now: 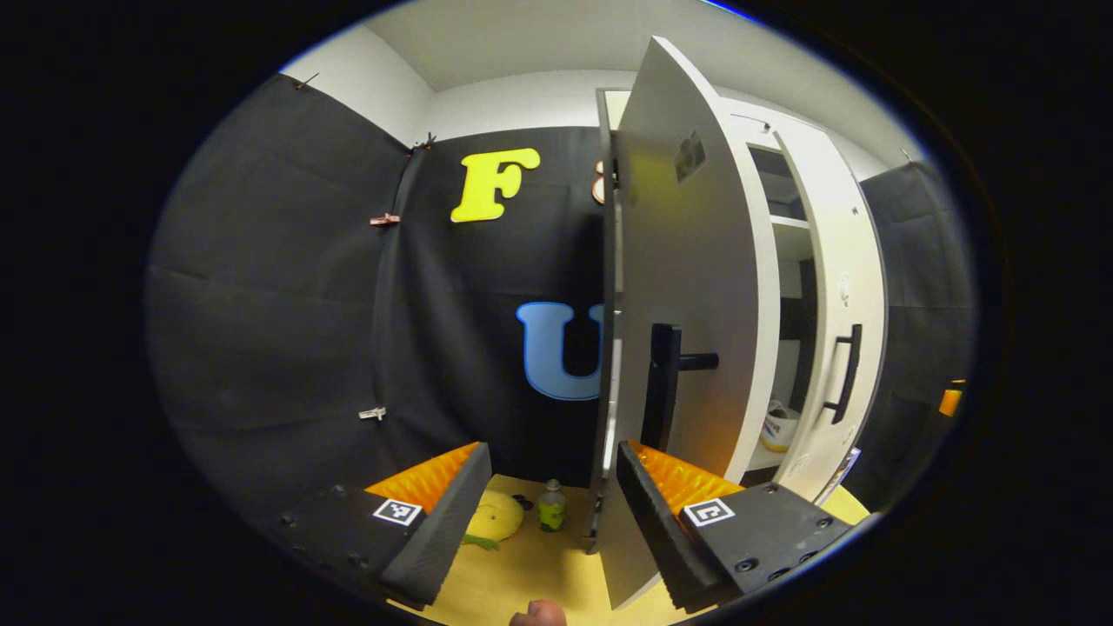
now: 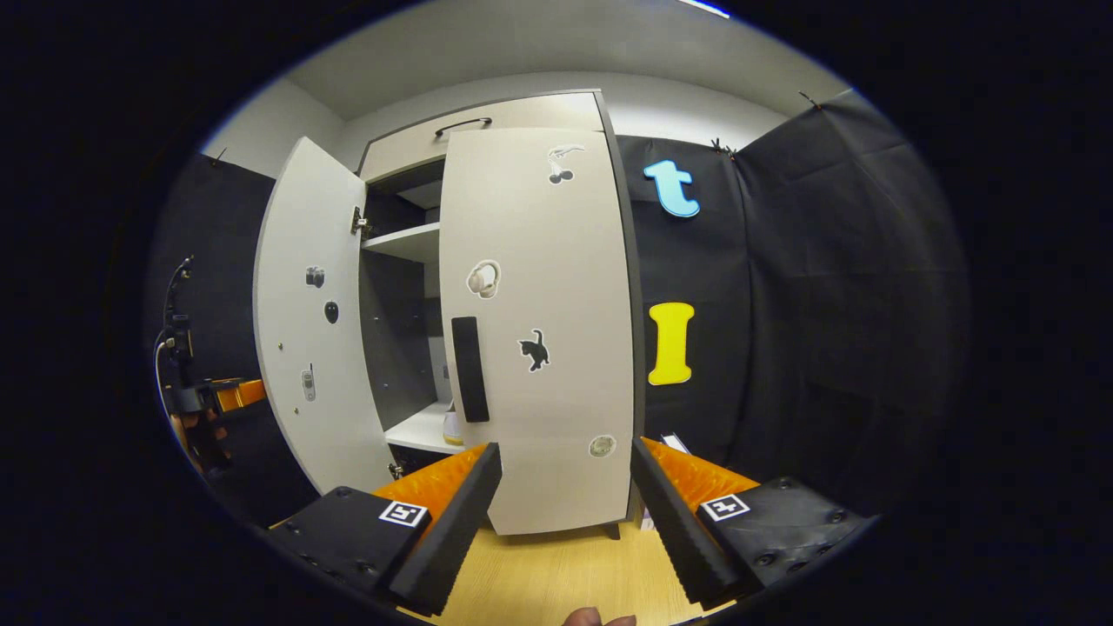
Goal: Grab one shoe with the right hand and put it into the shoe cabinet, grab the other shoe with the left hand and put it into the shoe cabinet; then close the right door with the right hand and the left door with the left hand.
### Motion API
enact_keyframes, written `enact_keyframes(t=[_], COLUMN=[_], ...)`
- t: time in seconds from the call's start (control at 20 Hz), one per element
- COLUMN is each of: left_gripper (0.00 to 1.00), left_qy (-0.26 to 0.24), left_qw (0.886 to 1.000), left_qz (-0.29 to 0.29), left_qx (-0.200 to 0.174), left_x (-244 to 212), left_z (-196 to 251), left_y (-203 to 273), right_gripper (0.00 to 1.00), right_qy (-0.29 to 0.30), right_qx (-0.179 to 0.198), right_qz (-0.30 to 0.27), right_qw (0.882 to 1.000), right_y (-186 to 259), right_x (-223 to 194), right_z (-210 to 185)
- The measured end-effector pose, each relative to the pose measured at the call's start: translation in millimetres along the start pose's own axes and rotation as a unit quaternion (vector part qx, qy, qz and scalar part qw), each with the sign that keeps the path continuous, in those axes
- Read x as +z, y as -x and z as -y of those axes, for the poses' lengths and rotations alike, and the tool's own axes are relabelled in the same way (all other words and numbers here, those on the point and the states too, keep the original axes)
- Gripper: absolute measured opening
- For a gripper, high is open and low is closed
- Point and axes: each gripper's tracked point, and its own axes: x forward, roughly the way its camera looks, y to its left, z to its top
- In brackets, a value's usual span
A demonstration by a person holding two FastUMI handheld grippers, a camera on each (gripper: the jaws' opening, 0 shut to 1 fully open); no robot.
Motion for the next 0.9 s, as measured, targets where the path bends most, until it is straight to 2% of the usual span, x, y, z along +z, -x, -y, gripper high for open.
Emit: enact_keyframes(t=[0.05, 0.35, 0.4, 0.5, 0.55, 0.9], left_gripper=[0.94, 0.94, 0.96, 0.93, 0.95, 0.94], left_qy=[0.001, 0.018, 0.023, 0.026, 0.022, -0.012], left_qw=[1.0, 0.998, 0.998, 0.997, 0.997, 0.995], left_qz=[0.002, 0.0, 0.001, 0.003, 0.004, 0.016], left_qx=[-0.006, -0.054, -0.064, -0.075, -0.079, -0.101], left_x=[-0.5, -4.1, -3.2, -0.7, -0.7, 3.1], left_z=[8.8, 69.6, 80.4, 95.4, 101.6, 125.4], left_y=[-0.8, -6.1, -5.4, -1.6, 2.9, 30.4], right_gripper=[0.98, 0.98, 0.98, 0.98, 0.98, 0.98], right_qy=[0.0, -0.002, -0.003, -0.004, -0.003, -0.011], right_qx=[0.0, 0.001, 0.001, 0.003, 0.004, 0.01], right_qz=[0.0, 0.0, 0.0, -0.001, -0.002, -0.002], right_qw=[1.0, 1.0, 1.0, 1.0, 1.0, 1.0], right_y=[0.2, 4.8, 5.7, 5.4, 5.9, 9.5], right_x=[0.2, 2.5, 2.1, 1.6, 0.4, -0.4], right_z=[1.5, 9.7, 9.4, 8.7, 7.8, 0.0])
